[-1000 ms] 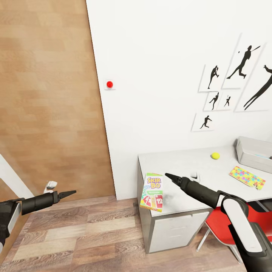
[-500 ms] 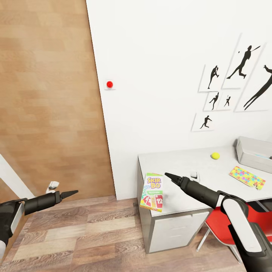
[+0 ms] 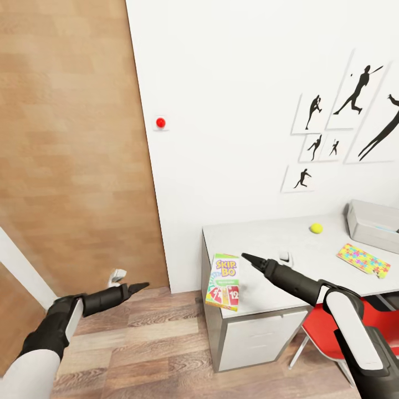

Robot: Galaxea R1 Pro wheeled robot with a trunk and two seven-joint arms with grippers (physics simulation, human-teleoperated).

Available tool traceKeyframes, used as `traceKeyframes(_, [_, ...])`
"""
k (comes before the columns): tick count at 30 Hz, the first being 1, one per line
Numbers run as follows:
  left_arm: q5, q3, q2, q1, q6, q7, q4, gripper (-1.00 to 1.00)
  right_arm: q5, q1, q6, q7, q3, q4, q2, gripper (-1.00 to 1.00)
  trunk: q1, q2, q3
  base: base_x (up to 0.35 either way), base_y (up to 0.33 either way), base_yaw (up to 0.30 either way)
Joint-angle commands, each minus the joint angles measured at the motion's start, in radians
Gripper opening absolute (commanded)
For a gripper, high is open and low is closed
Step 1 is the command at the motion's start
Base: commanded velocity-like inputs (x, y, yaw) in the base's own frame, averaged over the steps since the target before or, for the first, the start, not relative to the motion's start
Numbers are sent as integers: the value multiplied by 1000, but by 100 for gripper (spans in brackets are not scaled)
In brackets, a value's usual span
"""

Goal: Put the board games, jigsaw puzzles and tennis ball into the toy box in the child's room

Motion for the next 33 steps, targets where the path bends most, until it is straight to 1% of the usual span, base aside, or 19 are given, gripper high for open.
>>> traceKeyframes(1, [0,-3,-17,-1,7,15,11,100,5,-1,5,7,-2,0,-1,100,4,-9,-5,0,0,0])
traceKeyframes(2, [0,-7,-25,-1,6,23,19,100,5,-1,5,7,-2,0,-2,100,8,-16,-8,0,0,0])
traceKeyframes(5, [0,-41,-72,-4,-3,64,91,100,4,-1,9,9,-10,1,-10,100,20,-37,-18,0,0,0])
traceKeyframes(6, [0,-46,-80,-5,-3,68,101,100,4,-1,10,9,-13,1,-10,100,24,-44,-21,0,0,0])
traceKeyframes(8, [-2,-58,-114,-8,-8,79,128,100,3,-1,14,10,-23,5,-12,100,31,-58,-27,0,0,0])
traceKeyframes(10, [-2,-64,-143,-9,-31,98,140,100,1,-1,14,12,-28,16,-11,100,39,-72,-33,0,0,0])
traceKeyframes(11, [-2,-65,-148,-9,-39,106,143,100,1,-1,14,12,-29,19,-10,100,43,-79,-36,0,0,0])
traceKeyframes(14, [1,-73,-164,-11,-75,164,182,100,2,-1,10,12,-30,27,-2,100,54,-100,-46,0,0,0])
traceKeyframes(16, [3,-75,-166,-11,-79,175,192,100,2,-1,9,13,-30,28,0,100,62,-114,-52,0,0,0])
traceKeyframes(21, [10,-74,-156,-12,-79,173,203,100,3,-1,7,11,-29,30,1,100,62,-114,-52,0,0,0])
traceKeyframes(22, [11,-73,-154,-12,-78,172,204,100,3,-1,6,11,-29,30,1,100,66,-121,-55,0,0,0])
traceKeyframes(25, [13,-69,-133,-13,-77,170,207,100,3,-1,7,12,-30,40,2,100,77,-142,-65,0,0,0])
traceKeyframes(27, [13,-68,-125,-13,-75,169,208,100,2,-1,7,15,-31,47,1,100,85,-156,-71,0,0,0])
traceKeyframes(30, [12,-70,-122,-13,-61,169,210,100,0,-1,7,19,-33,53,0,100,96,-177,-80,0,0,0])
traceKeyframes(33, [12,-72,-125,-13,-49,165,212,100,-2,-1,8,21,-32,55,1,100,108,-198,-90,0,0,0])
